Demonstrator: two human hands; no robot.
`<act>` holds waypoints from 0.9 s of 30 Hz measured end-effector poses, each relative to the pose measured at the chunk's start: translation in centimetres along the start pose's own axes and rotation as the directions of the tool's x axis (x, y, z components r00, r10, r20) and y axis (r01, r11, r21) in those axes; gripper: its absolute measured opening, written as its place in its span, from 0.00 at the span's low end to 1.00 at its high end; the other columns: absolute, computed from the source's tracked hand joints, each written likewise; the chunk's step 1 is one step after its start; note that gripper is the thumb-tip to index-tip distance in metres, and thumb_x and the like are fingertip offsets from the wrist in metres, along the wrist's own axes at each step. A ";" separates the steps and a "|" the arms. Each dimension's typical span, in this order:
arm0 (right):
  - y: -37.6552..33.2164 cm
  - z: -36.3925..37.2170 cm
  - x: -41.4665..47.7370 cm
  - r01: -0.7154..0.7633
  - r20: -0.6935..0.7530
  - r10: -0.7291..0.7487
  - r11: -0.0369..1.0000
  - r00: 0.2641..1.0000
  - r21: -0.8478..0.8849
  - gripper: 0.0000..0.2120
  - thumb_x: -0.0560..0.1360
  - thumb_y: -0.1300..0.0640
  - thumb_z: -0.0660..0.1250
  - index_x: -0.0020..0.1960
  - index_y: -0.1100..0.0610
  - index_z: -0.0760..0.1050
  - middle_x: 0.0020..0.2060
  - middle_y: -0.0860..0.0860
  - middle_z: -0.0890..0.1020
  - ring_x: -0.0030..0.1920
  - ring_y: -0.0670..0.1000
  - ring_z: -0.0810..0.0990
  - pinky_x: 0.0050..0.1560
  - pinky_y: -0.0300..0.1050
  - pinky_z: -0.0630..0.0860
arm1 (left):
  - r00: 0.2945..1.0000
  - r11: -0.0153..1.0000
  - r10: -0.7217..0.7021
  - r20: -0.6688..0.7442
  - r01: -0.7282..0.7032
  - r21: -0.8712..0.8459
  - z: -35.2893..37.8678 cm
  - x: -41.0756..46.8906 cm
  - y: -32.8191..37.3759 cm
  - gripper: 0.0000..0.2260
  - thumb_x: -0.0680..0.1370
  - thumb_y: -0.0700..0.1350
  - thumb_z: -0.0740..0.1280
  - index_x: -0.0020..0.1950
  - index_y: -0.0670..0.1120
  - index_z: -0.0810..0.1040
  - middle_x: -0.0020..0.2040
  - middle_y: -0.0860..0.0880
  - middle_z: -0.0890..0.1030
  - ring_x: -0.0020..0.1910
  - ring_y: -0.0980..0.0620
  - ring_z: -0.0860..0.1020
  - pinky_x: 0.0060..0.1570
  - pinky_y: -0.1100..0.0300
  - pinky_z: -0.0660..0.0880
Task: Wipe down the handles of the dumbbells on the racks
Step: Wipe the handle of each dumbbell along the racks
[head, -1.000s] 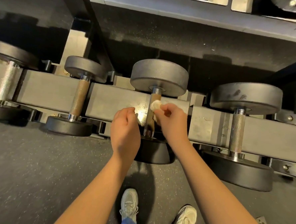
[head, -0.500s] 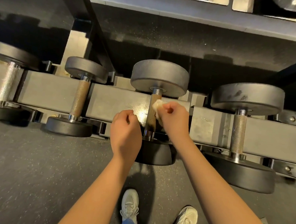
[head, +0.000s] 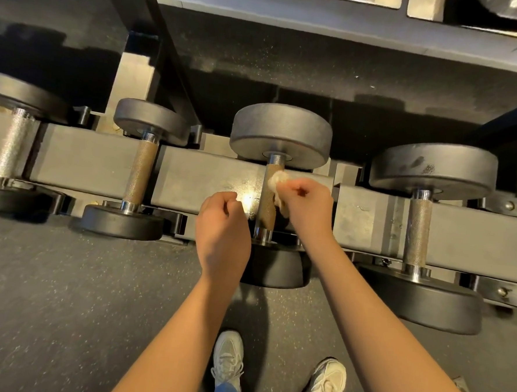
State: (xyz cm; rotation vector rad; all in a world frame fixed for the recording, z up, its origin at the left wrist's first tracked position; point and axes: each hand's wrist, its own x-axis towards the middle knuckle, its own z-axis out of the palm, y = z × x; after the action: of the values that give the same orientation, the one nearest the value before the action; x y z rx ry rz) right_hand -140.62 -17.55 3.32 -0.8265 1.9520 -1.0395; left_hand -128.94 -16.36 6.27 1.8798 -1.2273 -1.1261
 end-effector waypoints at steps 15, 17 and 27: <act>-0.6 -0.1 -1.0 -0.057 0.020 0.059 0.995 0.998 -0.083 0.06 0.72 0.56 0.73 0.40 0.57 0.80 0.37 0.50 0.81 0.40 0.50 0.79 0.43 0.44 0.78 | 0.996 0.998 -0.053 0.076 0.054 -0.009 -0.4 -0.1 0.0 0.12 0.80 0.43 0.58 0.42 0.57 0.74 0.46 0.58 0.77 0.46 0.61 0.73 0.46 0.63 0.69; -0.6 -0.6 -1.5 -0.076 0.125 0.097 0.984 0.987 -0.160 0.07 0.71 0.57 0.74 0.37 0.55 0.79 0.36 0.50 0.81 0.38 0.48 0.79 0.40 0.39 0.77 | 0.996 0.997 -0.070 0.059 0.071 -0.007 -0.3 0.0 -0.2 0.09 0.80 0.43 0.58 0.49 0.54 0.77 0.50 0.57 0.78 0.50 0.59 0.74 0.51 0.60 0.68; -0.6 -0.3 -2.6 -0.104 0.055 0.118 0.970 0.991 -0.218 0.09 0.71 0.58 0.73 0.35 0.53 0.76 0.35 0.50 0.79 0.38 0.50 0.78 0.44 0.46 0.78 | 0.994 0.987 0.034 0.106 -0.051 0.153 -0.3 0.6 -0.5 0.10 0.80 0.45 0.57 0.41 0.57 0.71 0.47 0.54 0.76 0.46 0.55 0.73 0.41 0.60 0.69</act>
State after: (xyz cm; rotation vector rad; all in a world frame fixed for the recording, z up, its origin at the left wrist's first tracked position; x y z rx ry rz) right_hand -139.51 -15.62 4.78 -0.8465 2.0520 -0.7344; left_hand -128.34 -16.67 5.79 1.9193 -1.4439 -1.1462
